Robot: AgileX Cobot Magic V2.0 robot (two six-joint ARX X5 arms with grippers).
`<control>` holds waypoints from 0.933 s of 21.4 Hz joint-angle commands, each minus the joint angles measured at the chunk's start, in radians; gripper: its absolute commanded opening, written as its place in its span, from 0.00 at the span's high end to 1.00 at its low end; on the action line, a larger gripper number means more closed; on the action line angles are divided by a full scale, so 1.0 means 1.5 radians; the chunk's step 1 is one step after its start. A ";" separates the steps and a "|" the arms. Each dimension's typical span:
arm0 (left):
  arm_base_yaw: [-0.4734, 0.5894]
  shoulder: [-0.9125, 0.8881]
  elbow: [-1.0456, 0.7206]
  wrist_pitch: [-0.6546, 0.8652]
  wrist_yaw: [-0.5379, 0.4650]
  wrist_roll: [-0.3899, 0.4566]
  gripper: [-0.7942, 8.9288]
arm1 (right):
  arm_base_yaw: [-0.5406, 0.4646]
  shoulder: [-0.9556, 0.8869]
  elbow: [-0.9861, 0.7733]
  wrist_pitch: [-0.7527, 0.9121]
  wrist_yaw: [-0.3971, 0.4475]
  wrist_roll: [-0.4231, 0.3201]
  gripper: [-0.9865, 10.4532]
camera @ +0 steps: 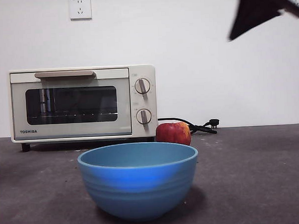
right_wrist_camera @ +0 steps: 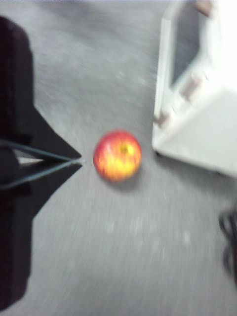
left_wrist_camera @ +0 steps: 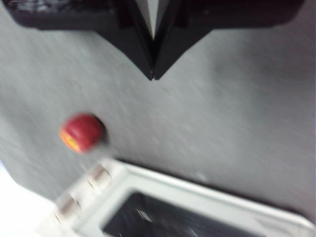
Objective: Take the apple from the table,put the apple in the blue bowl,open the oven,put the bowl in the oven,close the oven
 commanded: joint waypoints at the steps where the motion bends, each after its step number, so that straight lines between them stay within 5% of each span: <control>1: -0.002 0.020 0.002 -0.011 0.026 -0.002 0.92 | 0.046 0.093 0.087 -0.045 0.026 -0.045 0.92; 4: -0.002 0.025 0.002 -0.034 0.032 -0.001 0.92 | 0.094 0.211 0.201 -0.110 0.073 -0.056 0.89; 11: -0.004 0.025 0.002 -0.057 0.086 -0.002 0.92 | 0.137 0.422 0.374 -0.168 0.131 -0.061 0.38; 20: -0.006 0.025 0.002 -0.063 0.089 -0.002 0.92 | 0.140 0.521 0.406 -0.141 0.160 -0.065 0.38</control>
